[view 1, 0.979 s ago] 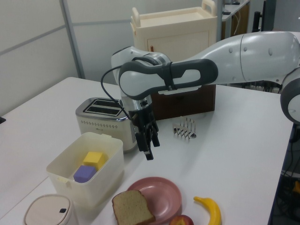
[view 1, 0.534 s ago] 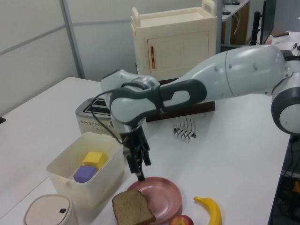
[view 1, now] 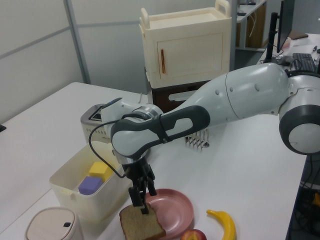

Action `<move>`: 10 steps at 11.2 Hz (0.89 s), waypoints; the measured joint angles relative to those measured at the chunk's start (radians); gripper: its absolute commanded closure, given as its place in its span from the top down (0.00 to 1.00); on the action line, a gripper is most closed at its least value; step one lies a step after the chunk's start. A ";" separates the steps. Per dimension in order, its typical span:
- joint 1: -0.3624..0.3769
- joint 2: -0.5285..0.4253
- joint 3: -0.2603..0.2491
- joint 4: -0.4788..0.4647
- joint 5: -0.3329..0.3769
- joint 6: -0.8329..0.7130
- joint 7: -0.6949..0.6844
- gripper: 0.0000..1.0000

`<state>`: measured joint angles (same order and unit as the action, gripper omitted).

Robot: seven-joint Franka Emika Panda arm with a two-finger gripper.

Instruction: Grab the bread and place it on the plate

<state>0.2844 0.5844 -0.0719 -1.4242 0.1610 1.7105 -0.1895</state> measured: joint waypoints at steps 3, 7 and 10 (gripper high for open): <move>0.007 0.021 0.000 -0.003 0.000 0.001 0.000 0.29; 0.008 0.026 0.000 -0.001 0.006 0.001 0.001 0.00; 0.007 0.023 0.000 0.001 0.007 0.001 0.001 0.00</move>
<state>0.2913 0.6079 -0.0719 -1.4228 0.1677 1.7114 -0.1886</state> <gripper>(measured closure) 0.978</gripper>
